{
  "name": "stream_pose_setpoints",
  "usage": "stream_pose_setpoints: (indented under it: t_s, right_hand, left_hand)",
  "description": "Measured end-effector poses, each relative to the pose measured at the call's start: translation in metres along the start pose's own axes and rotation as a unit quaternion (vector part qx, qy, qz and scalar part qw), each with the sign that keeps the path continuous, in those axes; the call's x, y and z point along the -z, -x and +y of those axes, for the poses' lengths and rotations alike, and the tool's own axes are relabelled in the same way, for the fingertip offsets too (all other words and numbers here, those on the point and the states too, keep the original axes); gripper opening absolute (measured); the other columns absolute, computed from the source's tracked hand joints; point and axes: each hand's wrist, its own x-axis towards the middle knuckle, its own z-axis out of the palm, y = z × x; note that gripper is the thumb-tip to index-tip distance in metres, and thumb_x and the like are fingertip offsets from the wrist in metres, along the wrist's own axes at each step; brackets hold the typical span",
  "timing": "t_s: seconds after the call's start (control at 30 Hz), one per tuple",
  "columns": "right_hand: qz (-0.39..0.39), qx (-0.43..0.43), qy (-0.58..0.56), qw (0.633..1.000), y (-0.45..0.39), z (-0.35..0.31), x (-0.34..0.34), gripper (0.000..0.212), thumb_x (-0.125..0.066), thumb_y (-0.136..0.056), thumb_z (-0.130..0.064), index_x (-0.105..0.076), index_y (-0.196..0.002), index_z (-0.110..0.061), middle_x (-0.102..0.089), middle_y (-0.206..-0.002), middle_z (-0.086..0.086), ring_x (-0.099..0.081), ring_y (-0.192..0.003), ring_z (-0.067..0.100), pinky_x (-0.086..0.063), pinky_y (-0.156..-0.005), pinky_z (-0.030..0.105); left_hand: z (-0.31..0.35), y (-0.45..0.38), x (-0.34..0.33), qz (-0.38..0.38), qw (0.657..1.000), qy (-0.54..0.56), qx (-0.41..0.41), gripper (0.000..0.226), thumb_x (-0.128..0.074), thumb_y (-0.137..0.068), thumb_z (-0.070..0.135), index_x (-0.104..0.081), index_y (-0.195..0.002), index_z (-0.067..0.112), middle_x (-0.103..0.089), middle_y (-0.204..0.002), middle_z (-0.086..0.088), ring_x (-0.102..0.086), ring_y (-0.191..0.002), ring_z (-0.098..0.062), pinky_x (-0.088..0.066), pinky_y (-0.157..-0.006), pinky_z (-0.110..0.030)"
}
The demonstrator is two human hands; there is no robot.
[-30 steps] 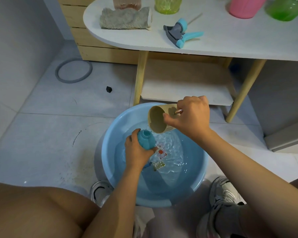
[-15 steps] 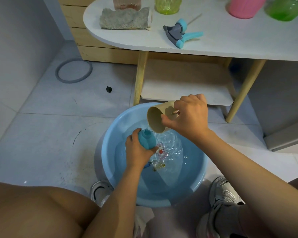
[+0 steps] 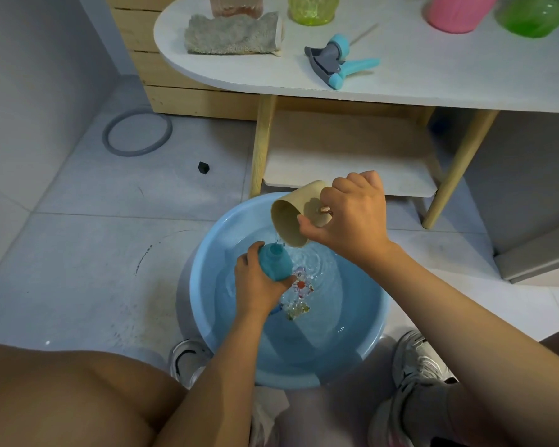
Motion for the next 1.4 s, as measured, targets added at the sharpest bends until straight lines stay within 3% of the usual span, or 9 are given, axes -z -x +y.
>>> stream_pose_setpoints:
  t_s: [0.63, 0.93, 1.27, 1.4]
  right_hand:
    - [0.051, 0.091, -0.008, 0.995, 0.001, -0.004, 0.0, 0.04, -0.063, -0.069, -0.045, -0.05, -0.052, -0.01, -0.043, -0.053, 0.002, -0.042, -0.053, 0.024, -0.028, -0.067, 0.032]
    - [0.048, 0.113, -0.015, 0.992, 0.003, -0.003, 0.0, 0.037, -0.065, -0.07, -0.042, -0.053, -0.056, -0.01, -0.047, -0.058, 0.003, -0.045, -0.058, 0.023, -0.029, -0.072, 0.032]
    - [0.053, 0.127, -0.053, 0.989, 0.007, -0.003, -0.003, 0.032, -0.069, -0.072, -0.034, -0.053, -0.058, -0.01, -0.049, -0.059, 0.003, -0.046, -0.061, 0.024, -0.031, -0.074, 0.032]
    - [0.052, 0.13, -0.079, 0.987, 0.01, -0.002, -0.006, 0.032, -0.07, -0.073, -0.032, -0.053, -0.058, -0.009, -0.048, -0.059, 0.005, -0.036, -0.068, 0.021, -0.03, -0.074, 0.032]
  left_hand:
    - [-0.001, 0.0, -0.002, -0.007, 1.0, 0.015, 0.015, 0.092, -0.089, -0.055, 0.037, -0.038, -0.131, 0.028, -0.043, -0.128, -0.004, -0.046, -0.118, -0.025, -0.047, -0.096, -0.045]
    - [-0.002, -0.001, -0.004, -0.011, 1.0, 0.015, 0.014, 0.091, -0.09, -0.054, 0.036, -0.04, -0.129, 0.026, -0.046, -0.125, -0.002, -0.048, -0.115, -0.022, -0.049, -0.094, -0.04]
    - [-0.005, -0.006, -0.007, -0.008, 0.999, 0.018, 0.027, 0.091, -0.087, -0.043, 0.05, -0.043, -0.121, 0.031, -0.055, -0.116, 0.001, -0.056, -0.106, -0.02, -0.055, -0.083, -0.044]
    - [-0.004, -0.006, -0.007, -0.01, 0.999, 0.017, 0.032, 0.091, -0.087, -0.044, 0.049, -0.044, -0.121, 0.03, -0.055, -0.116, 0.002, -0.055, -0.107, -0.02, -0.055, -0.084, -0.044]
